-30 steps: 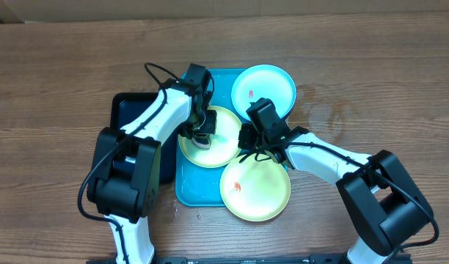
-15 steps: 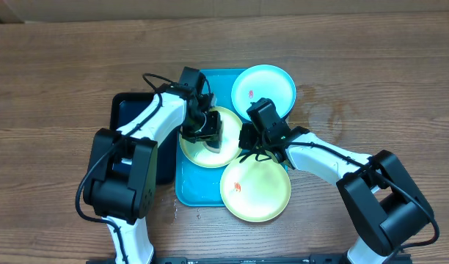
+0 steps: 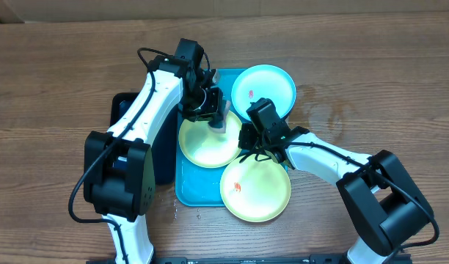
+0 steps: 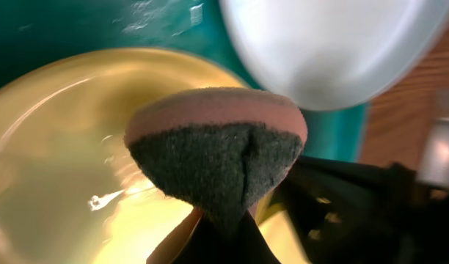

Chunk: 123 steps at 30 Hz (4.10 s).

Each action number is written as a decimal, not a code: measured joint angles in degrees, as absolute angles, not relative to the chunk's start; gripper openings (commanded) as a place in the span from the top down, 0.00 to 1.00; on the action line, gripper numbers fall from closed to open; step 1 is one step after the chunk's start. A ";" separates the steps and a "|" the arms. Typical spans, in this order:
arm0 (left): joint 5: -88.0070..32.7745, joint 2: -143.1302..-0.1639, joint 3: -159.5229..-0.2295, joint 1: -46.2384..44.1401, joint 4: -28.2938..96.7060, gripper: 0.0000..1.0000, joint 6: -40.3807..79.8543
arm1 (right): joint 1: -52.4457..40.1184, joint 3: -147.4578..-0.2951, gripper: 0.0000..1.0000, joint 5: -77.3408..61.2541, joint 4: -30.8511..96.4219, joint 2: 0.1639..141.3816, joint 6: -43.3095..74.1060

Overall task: Clean dirty plates on tray and stack at the side
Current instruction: 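Scrub the left yellow plate with the sponge in left gripper, then carry the sponge left to the black tray and release it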

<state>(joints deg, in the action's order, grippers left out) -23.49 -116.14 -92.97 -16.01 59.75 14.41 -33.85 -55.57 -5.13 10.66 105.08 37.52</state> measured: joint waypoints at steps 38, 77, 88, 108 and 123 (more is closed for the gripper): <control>-22.98 -113.67 -80.68 -16.53 50.33 0.96 17.91 | -33.80 -55.57 0.96 -5.15 10.63 105.08 37.50; -15.18 -93.47 -76.40 -9.65 52.40 0.96 13.39 | -33.80 -55.57 0.96 -5.17 10.50 105.08 37.50; -5.61 -97.82 -74.48 1.89 58.02 0.96 13.34 | -33.85 -55.57 0.96 -5.13 10.50 105.08 37.50; -3.44 -108.90 -74.22 3.09 60.77 0.44 11.77 | -33.85 -55.57 0.92 -5.34 10.63 105.08 37.50; -11.90 -88.73 -86.35 3.09 68.14 0.27 11.57 | -33.85 -55.57 0.74 -5.37 10.74 105.08 37.50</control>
<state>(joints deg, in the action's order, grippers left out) -11.90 -88.73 -86.35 3.09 68.14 11.57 -33.85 -55.57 -5.37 10.74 105.08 37.50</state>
